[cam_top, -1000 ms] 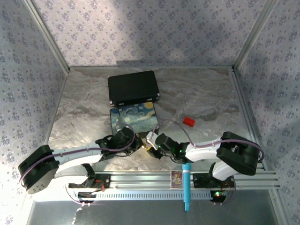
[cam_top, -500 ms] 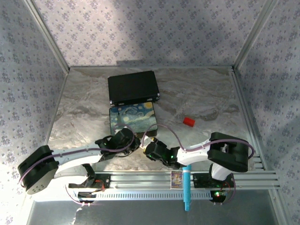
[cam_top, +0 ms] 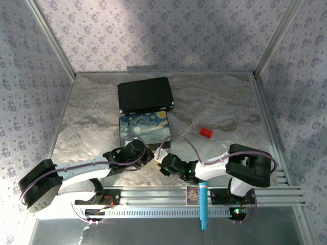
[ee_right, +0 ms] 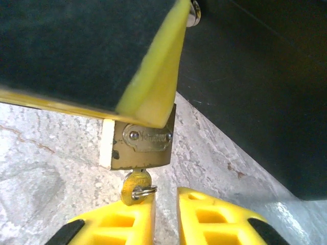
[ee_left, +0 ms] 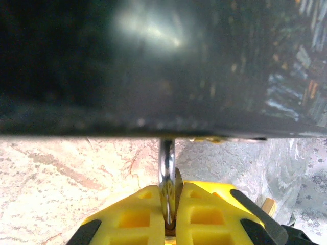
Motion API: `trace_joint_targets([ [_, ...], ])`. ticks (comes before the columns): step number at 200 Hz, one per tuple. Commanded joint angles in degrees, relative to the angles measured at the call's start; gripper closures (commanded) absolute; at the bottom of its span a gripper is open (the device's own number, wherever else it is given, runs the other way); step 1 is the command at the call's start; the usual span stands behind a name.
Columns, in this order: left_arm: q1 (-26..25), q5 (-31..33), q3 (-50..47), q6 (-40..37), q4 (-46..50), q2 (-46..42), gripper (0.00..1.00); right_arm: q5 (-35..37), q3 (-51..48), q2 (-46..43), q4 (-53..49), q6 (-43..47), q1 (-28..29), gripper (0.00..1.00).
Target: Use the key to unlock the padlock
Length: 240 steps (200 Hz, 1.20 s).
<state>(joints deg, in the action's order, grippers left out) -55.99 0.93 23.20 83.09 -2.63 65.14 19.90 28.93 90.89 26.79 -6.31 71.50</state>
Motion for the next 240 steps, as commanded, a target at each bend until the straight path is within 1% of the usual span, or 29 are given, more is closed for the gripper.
trace_joint_targets([
  [1, -0.9, -5.0, 0.3, 0.6, 0.3, -2.2, 1.00, -1.3, 0.7, -3.1, 5.7, -1.8, -1.2, 0.73],
  [12, -0.6, -4.0, 0.1, 1.5, 0.9, -2.6, 1.00, 2.6, 0.0, -3.4, 4.8, -1.2, -0.4, 0.62],
  [26, 0.0, -2.7, 0.1, 2.2, 1.8, -2.8, 1.00, 9.7, -1.5, -3.2, 4.9, 0.1, 1.6, 0.53],
  [37, 0.6, -1.7, 0.5, 2.4, 2.8, -2.9, 1.00, 11.9, -3.1, -3.2, 6.3, 0.4, 2.5, 0.48],
  [44, 1.1, -1.5, 0.6, 2.6, 3.0, -2.9, 1.00, 12.1, -3.6, -3.3, 6.1, 0.5, 2.7, 0.47],
  [65, 2.3, -1.6, 0.6, 2.9, 2.8, -3.0, 1.00, 13.1, -2.8, -3.0, 3.3, 2.4, 4.1, 0.47],
  [92, 3.4, -1.7, 0.9, 2.3, 4.5, -3.8, 1.00, 16.1, -1.5, -2.6, 0.2, 4.1, 5.6, 0.47],
  [120, 3.7, -1.6, 0.6, 2.6, 5.0, -5.0, 1.00, 14.0, -1.6, -2.4, 1.5, 4.9, 5.6, 0.46],
  [130, 3.7, -1.7, 0.6, 2.5, 5.1, -5.3, 1.00, 14.4, -0.2, -1.7, 0.3, 5.2, 5.8, 0.46],
  [166, 3.2, -3.2, 0.8, 2.5, 4.5, -5.2, 1.00, 14.0, 4.0, 1.9, 1.8, 7.2, 5.7, 0.46],
  [187, 2.7, -3.2, 0.5, 2.8, 4.4, -5.4, 1.00, 13.7, 5.9, 3.7, 2.7, 8.2, 5.6, 0.49],
  [213, 2.6, -2.9, -0.3, 3.4, 4.5, -6.6, 1.00, 13.5, 6.5, 4.2, 2.9, 8.2, 4.8, 0.60],
  [228, 2.6, -3.0, -0.7, 3.6, 4.5, -7.4, 1.00, 12.2, 5.7, 3.7, 3.5, 7.3, 4.1, 0.60],
  [240, 2.6, -3.2, -1.0, 3.9, 4.4, -7.9, 1.00, 11.0, 5.1, 3.4, 4.1, 6.8, 3.8, 0.59],
])
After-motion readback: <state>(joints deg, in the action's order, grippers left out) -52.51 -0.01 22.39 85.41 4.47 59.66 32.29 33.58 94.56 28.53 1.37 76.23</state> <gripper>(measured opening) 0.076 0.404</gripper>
